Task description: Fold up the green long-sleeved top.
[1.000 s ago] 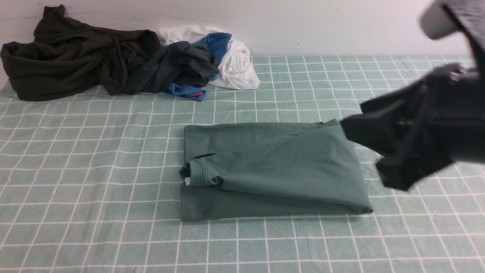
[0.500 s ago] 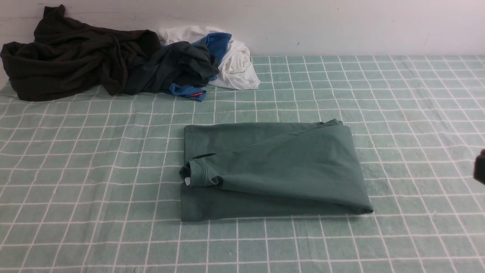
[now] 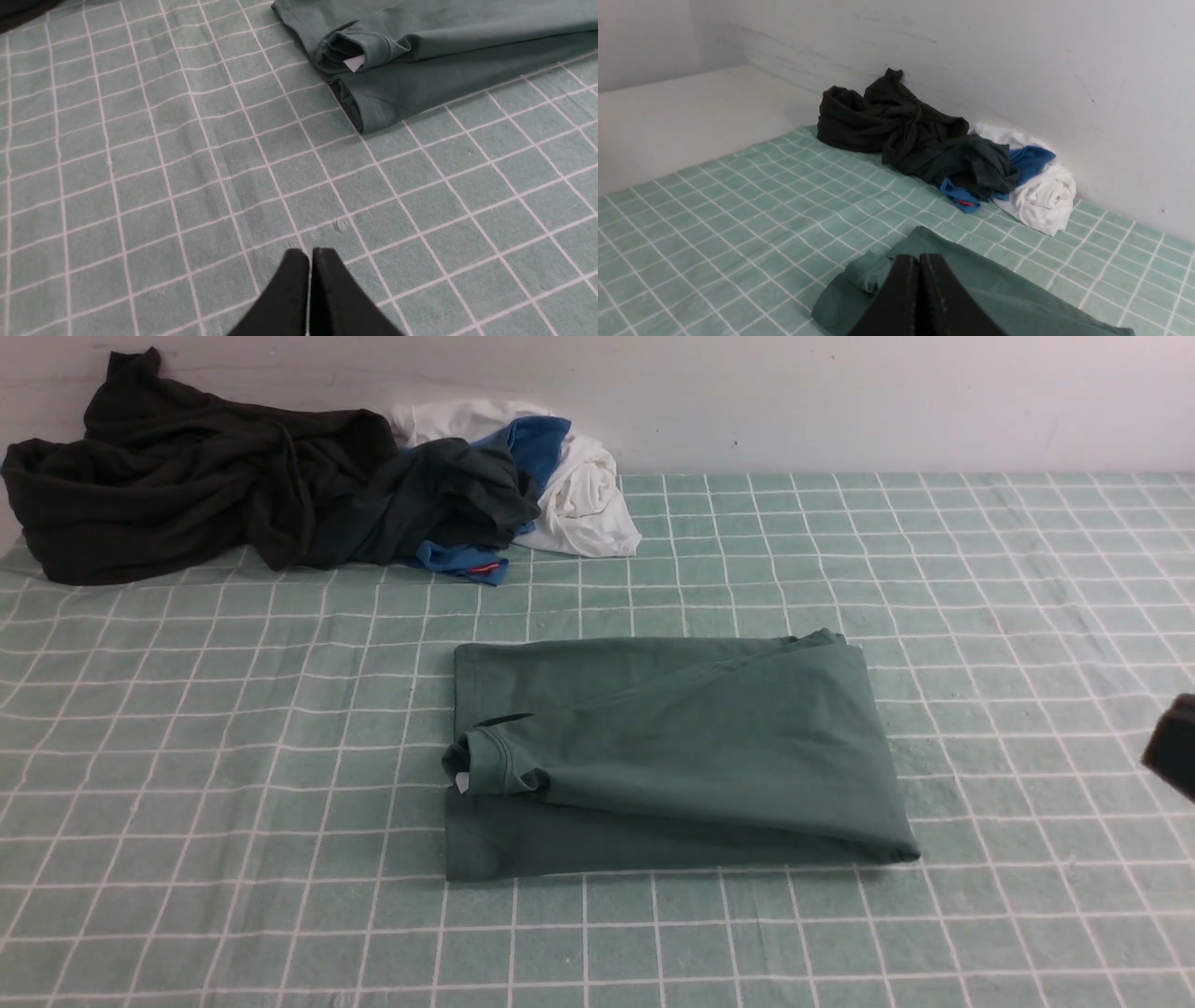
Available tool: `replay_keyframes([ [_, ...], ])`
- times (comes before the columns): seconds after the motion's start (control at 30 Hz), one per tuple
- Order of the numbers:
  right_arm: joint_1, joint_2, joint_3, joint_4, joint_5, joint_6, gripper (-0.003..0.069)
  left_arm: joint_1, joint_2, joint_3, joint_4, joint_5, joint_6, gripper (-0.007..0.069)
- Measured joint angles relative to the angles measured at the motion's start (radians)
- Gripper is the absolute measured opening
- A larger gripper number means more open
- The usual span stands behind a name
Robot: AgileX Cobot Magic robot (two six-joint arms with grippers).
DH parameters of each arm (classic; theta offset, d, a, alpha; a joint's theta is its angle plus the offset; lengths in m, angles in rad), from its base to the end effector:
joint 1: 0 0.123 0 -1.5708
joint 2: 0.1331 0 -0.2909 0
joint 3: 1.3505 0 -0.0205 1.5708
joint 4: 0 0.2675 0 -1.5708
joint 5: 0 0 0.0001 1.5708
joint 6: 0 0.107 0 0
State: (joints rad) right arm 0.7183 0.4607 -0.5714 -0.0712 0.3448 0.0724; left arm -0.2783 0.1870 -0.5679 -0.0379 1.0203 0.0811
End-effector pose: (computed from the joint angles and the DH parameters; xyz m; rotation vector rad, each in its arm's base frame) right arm 0.0943 0.0790 0.3428 -0.5916 1.6407 0.5136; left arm 0.0417 -0.0155 0.2974 0.3782 2.0928 -0.1628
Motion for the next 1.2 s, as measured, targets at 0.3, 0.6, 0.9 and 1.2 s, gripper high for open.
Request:
replay_keyframes([
  [0.3, -0.323, -0.216, 0.354, 0.179, -0.300, -0.110, -0.0014, 0.000, 0.000, 0.000, 0.000, 0.000, 0.000, -0.0003],
  [0.6, -0.807, -0.453, 0.587, 0.151, -0.232, -0.031, -0.0014, 0.000, 0.000, 0.000, 0.000, 0.000, 0.000, -0.0003],
  [0.9, -0.801, -0.471, 0.598, 0.025, -0.008, 0.078, -0.0014, 0.001, 0.000, 0.000, 0.000, -0.001, 0.000, -0.0003],
  [1.2, -0.739, -0.471, 0.597, 0.000, 0.003, 0.095, -0.0014, 0.001, 0.000, 0.000, 0.000, -0.001, 0.000, -0.0003],
])
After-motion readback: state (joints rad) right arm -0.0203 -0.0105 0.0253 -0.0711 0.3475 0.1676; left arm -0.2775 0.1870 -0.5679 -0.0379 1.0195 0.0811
